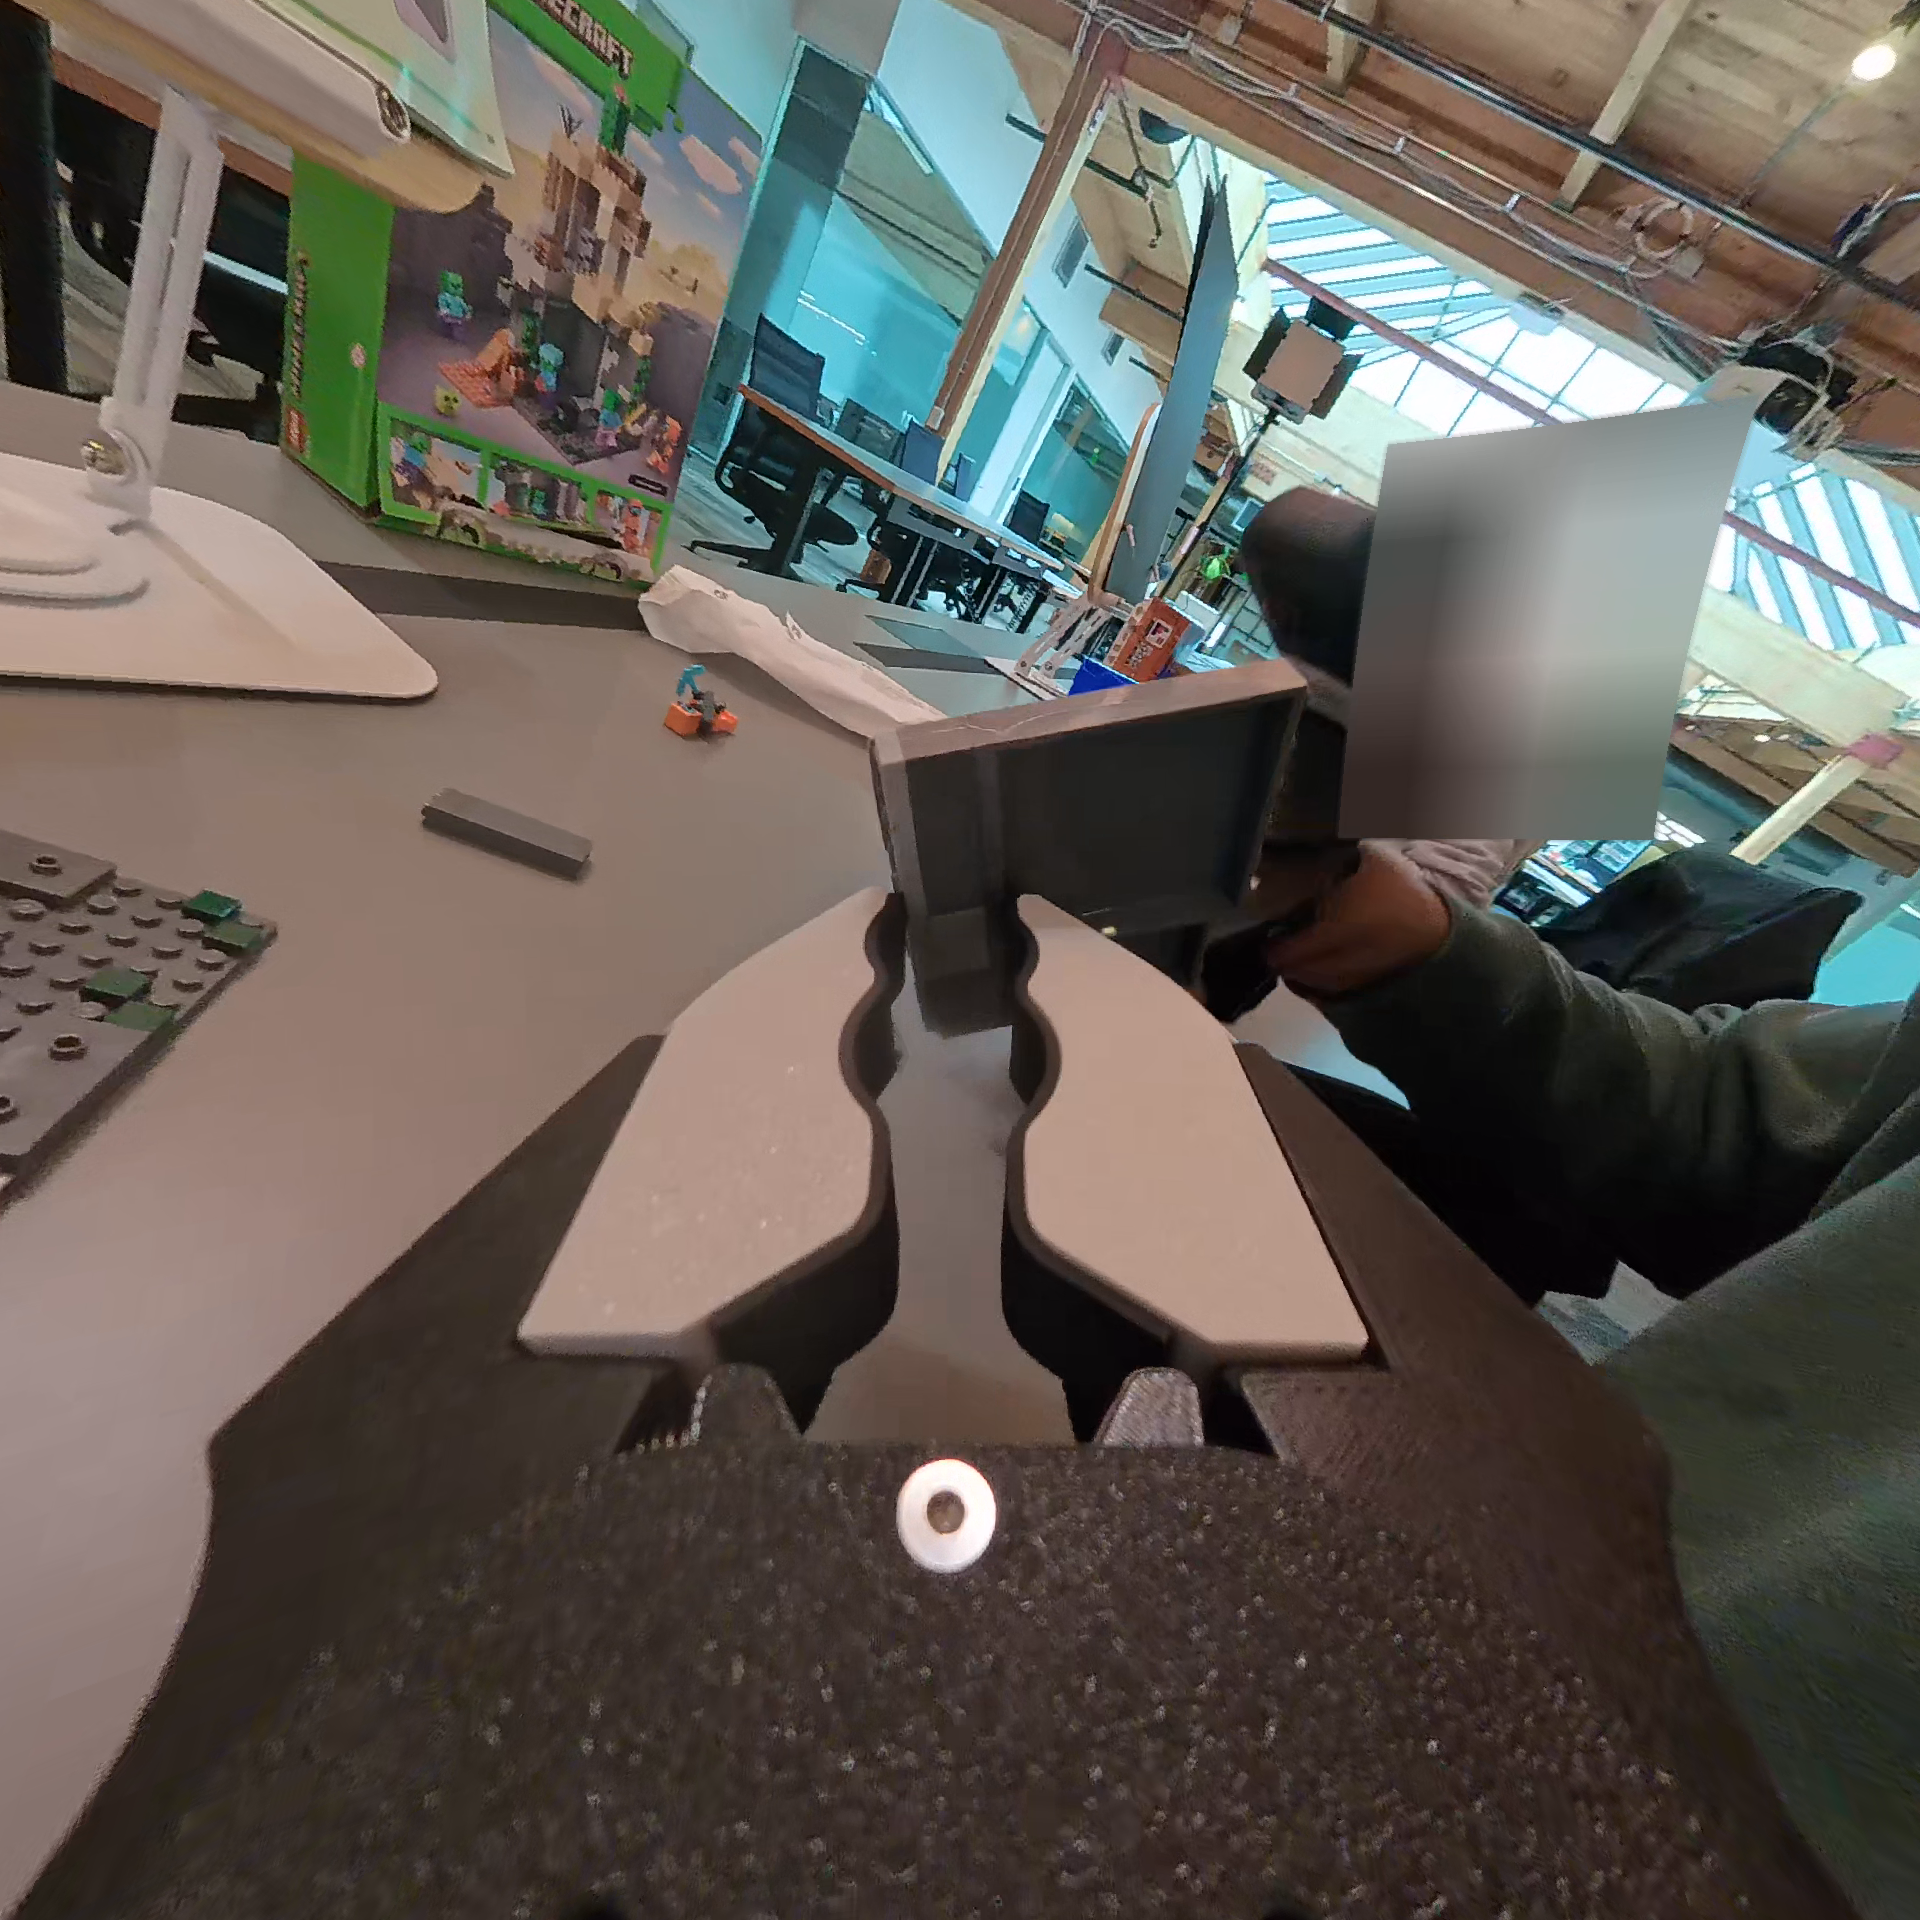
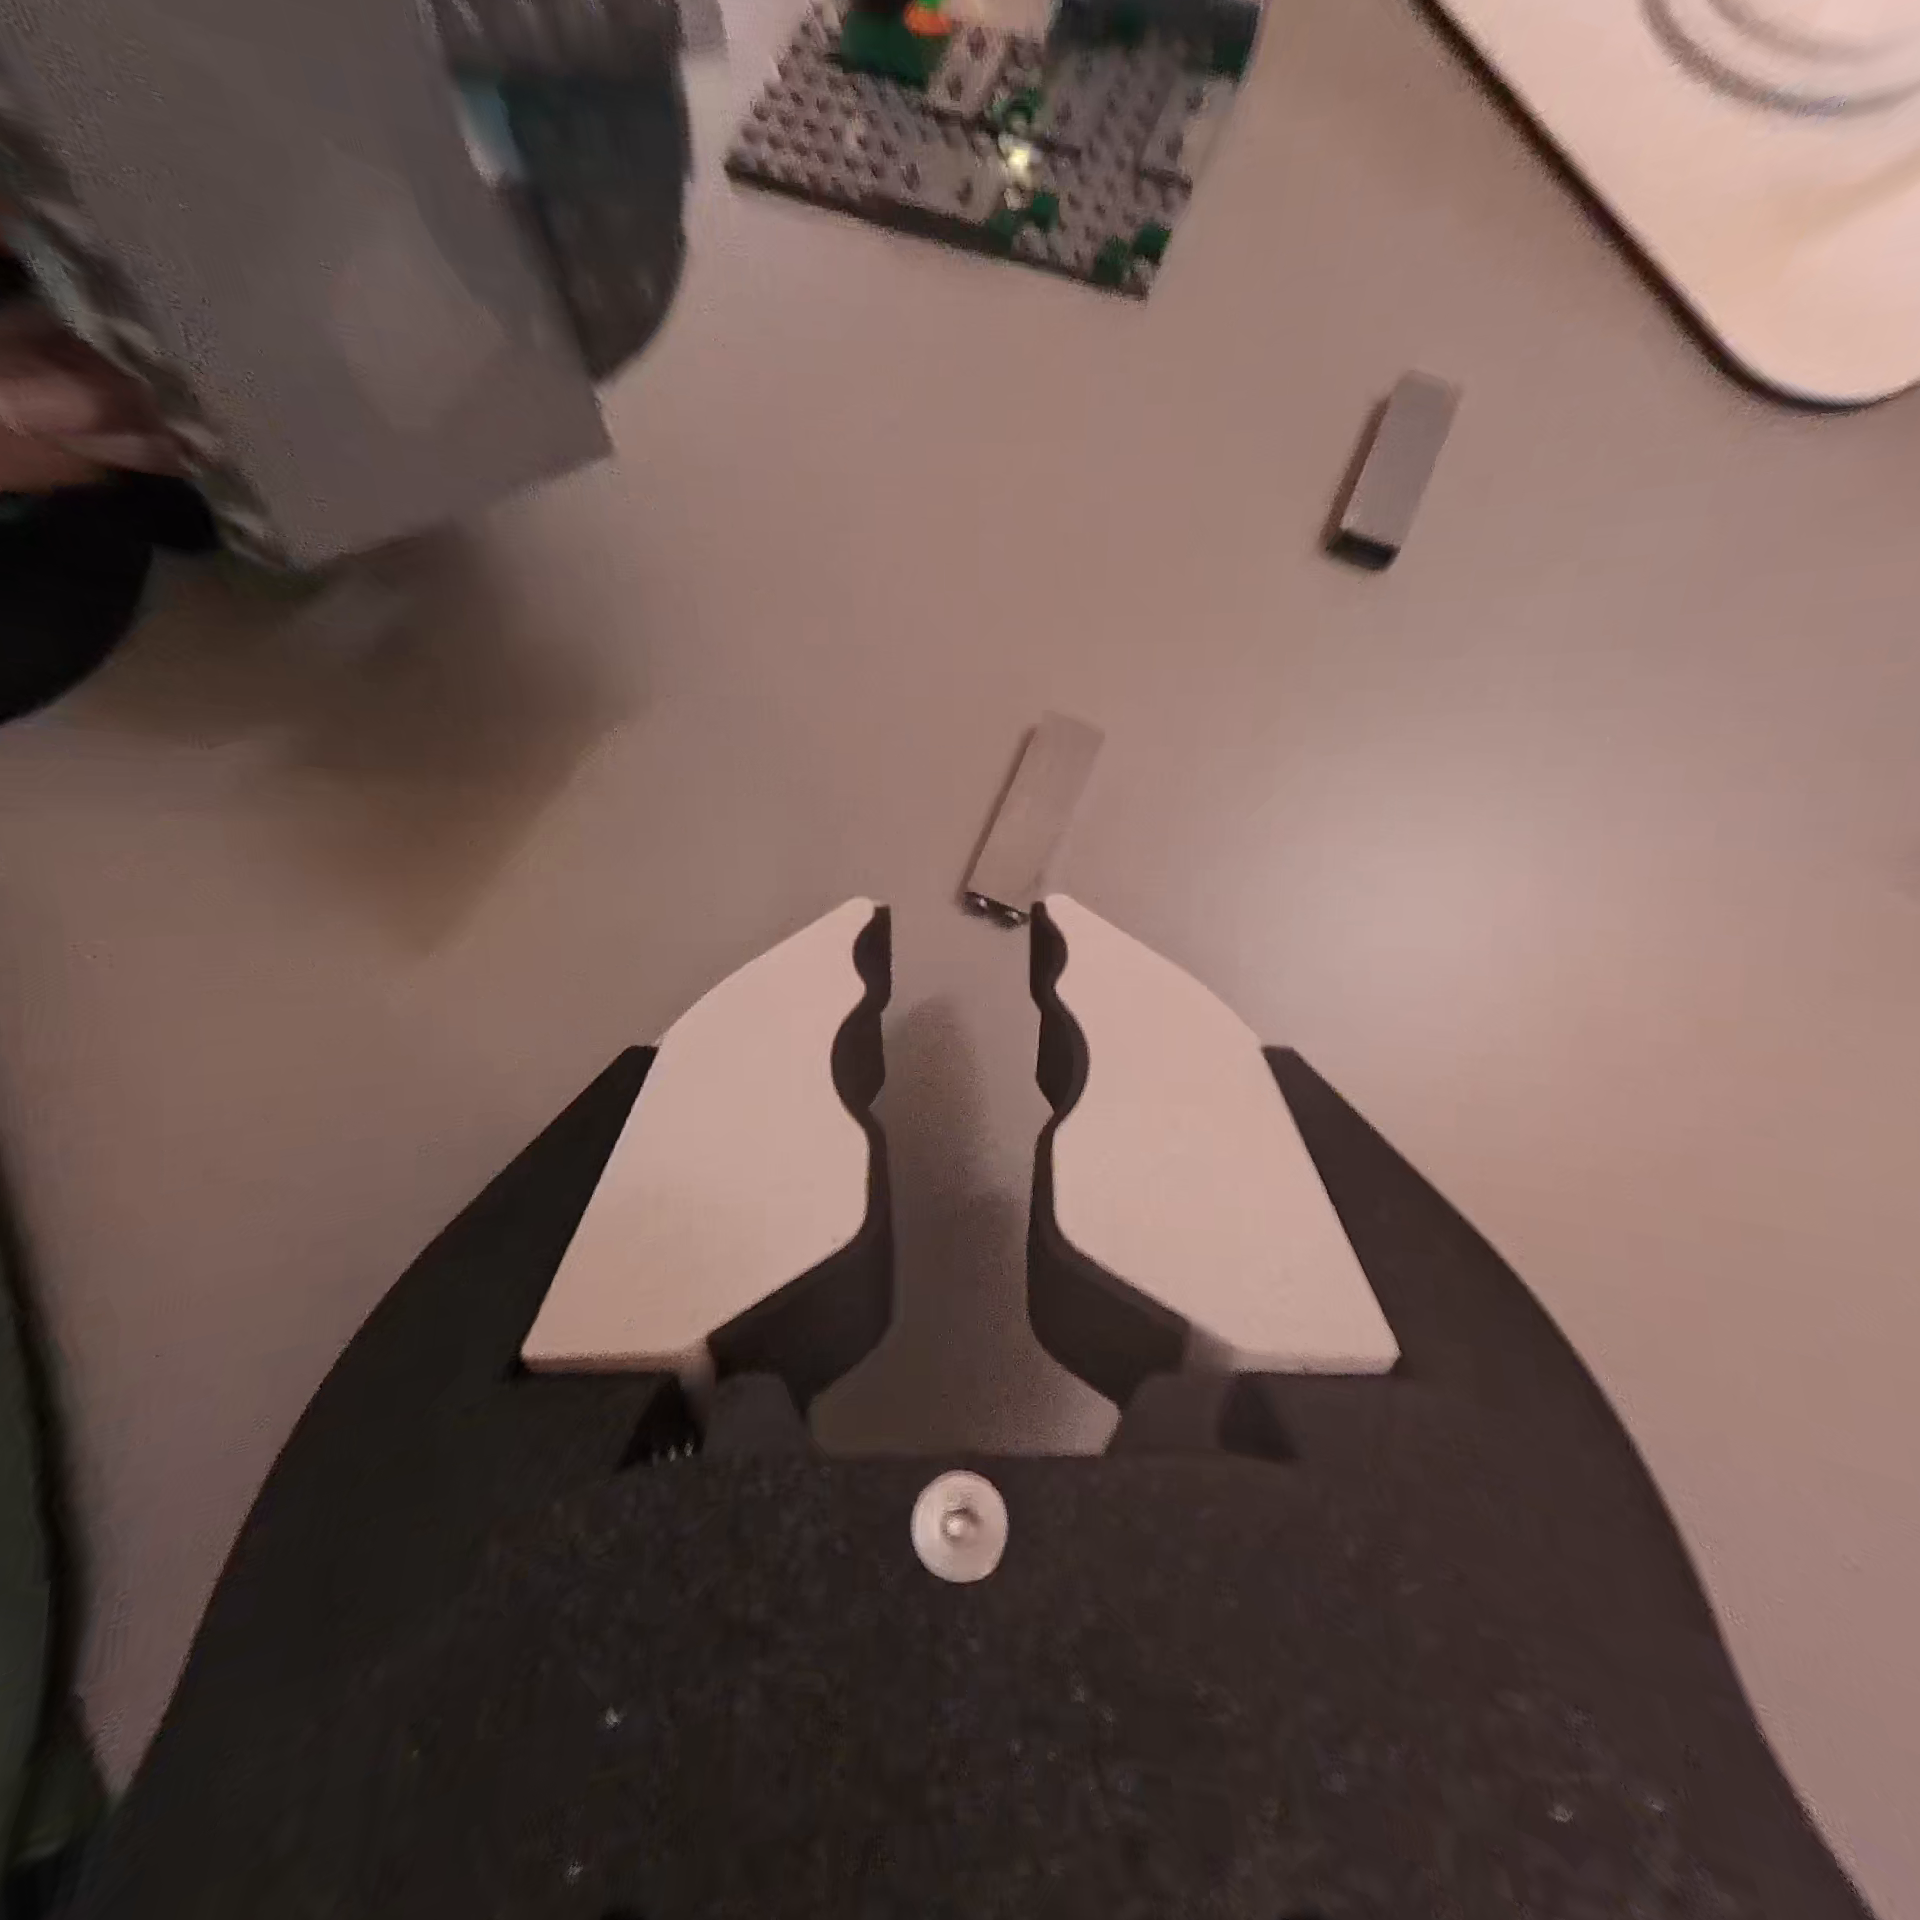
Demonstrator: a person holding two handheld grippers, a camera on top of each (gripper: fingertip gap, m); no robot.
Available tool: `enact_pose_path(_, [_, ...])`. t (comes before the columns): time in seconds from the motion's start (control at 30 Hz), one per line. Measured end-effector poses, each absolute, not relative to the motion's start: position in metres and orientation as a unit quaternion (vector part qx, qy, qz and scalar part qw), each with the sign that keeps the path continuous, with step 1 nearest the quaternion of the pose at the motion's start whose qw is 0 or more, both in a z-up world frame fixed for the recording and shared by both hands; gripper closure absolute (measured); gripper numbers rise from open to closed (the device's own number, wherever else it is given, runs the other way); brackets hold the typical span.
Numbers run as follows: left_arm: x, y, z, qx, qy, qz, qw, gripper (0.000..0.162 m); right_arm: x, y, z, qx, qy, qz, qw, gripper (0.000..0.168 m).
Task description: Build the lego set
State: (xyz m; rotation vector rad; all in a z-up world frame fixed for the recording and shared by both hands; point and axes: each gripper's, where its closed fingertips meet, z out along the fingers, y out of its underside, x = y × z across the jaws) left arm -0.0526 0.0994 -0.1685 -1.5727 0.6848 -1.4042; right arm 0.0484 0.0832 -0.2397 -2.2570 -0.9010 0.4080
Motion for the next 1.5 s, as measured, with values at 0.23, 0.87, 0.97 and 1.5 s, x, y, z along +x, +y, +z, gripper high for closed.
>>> enact_pose_path(0.23, [-0.054, 0.1, -0.17, -0.636, 0.271, -0.565, 0.45, 0.145, 0.048, 0.099, -0.275, -0.872, -0.351, 0.082, 0.331, 0.137])
enact_pose_path(0.87, [-0.055, 0.107, -0.184, -0.665, 0.246, -0.569, 0.417, 0.145, 0.028, 0.07, -0.253, -0.632, -0.711, -0.031, 0.307, 0.151])
enact_pose_path(0.97, [-0.057, 0.107, -0.183, -0.666, 0.245, -0.567, 0.419, 0.145, 0.025, 0.059, -0.254, -0.614, -0.73, -0.008, 0.301, 0.15])
enact_pose_path(1.5, [-0.058, 0.103, -0.182, -0.664, 0.247, -0.577, 0.406, 0.145, 0.038, 0.052, -0.275, -0.843, -0.42, 0.205, 0.266, 0.14])
